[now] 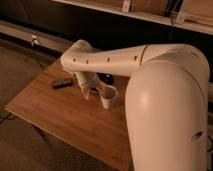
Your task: Pick up the ceramic cup
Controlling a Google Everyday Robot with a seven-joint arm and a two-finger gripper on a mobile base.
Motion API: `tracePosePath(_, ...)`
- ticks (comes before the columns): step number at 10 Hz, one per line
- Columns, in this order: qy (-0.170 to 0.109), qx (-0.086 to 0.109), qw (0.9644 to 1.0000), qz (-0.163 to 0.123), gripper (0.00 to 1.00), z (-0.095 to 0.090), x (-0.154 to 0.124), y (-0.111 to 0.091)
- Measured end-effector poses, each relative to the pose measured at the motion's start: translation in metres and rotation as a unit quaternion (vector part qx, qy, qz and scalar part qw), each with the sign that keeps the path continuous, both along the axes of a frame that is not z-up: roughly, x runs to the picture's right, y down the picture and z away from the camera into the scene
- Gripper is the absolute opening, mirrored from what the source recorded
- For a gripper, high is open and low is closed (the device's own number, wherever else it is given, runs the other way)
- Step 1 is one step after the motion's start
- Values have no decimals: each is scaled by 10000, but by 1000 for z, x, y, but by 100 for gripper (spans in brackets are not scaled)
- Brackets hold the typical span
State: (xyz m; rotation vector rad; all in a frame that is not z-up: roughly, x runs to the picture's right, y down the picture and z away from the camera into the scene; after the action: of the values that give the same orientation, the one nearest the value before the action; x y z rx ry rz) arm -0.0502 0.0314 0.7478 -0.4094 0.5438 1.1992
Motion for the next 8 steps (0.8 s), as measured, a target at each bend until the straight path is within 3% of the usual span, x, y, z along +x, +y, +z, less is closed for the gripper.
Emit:
tracePosePath(3,-27,-26,10000,-38,65,9,6,8)
tracePosePath(8,36,-64,9997,249,65,30,17,23)
